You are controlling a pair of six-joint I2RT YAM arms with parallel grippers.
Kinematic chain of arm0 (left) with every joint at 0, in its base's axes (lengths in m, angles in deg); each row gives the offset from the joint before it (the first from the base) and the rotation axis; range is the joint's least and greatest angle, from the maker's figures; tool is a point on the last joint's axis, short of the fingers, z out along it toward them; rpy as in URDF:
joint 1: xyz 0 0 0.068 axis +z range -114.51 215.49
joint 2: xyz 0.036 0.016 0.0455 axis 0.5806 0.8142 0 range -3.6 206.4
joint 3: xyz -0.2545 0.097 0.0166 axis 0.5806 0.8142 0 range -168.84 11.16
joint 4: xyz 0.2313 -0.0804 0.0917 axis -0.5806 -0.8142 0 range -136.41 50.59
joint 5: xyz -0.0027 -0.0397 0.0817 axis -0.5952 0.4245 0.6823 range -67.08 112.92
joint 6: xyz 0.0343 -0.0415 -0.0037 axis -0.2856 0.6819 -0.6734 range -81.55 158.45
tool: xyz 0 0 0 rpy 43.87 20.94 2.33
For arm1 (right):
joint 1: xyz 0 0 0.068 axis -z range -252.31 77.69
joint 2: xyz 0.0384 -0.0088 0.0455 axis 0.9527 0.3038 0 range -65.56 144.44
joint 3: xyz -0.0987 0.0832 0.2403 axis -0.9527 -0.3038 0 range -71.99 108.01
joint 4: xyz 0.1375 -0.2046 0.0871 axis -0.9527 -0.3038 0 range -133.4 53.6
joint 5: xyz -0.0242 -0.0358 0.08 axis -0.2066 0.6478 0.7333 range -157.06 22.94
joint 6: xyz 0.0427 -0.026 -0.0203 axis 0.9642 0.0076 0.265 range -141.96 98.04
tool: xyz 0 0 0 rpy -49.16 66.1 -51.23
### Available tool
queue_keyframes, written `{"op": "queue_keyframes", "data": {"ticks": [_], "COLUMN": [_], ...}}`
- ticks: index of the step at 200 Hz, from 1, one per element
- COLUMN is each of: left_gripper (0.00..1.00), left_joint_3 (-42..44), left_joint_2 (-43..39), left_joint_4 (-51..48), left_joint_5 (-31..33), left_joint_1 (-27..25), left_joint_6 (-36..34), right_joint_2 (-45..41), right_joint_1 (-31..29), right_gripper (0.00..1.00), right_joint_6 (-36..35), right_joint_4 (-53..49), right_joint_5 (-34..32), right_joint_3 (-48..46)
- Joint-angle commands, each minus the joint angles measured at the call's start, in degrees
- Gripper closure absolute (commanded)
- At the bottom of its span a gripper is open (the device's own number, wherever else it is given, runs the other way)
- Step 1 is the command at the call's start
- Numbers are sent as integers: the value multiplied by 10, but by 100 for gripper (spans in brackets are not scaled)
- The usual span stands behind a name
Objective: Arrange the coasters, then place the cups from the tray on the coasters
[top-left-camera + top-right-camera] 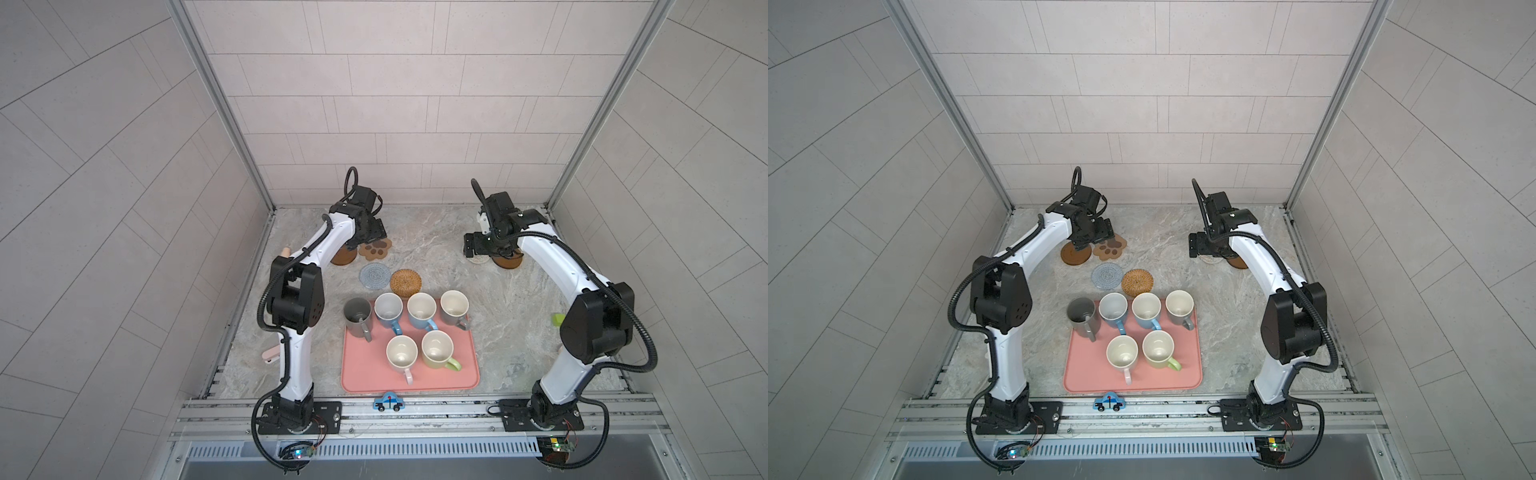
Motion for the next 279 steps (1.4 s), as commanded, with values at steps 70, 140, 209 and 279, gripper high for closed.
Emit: {"op": "queue_keyframes", "data": {"ticks": [70, 140, 209, 279], "left_gripper": [12, 16, 23, 35], "left_joint_3": [-52, -80, -86, -120], "left_joint_2": [94, 139, 155, 187], "left_joint_4": [23, 30, 36, 4], "left_joint_5": [-33, -32, -33, -28], "left_joint_1": [43, 53, 67, 78], "left_joint_6": [33, 41, 44, 16], "right_joint_2": [77, 109, 116, 118], "right_joint_1": [-5, -7, -8, -12], "right_gripper": [8, 10, 13, 17], "right_joint_6": [-18, -19, -10, 10], "right_joint_4": [-36, -68, -73, -75], "right_joint_5": [-19, -29, -34, -43], "right_joint_3": [26, 70, 75, 76]}}
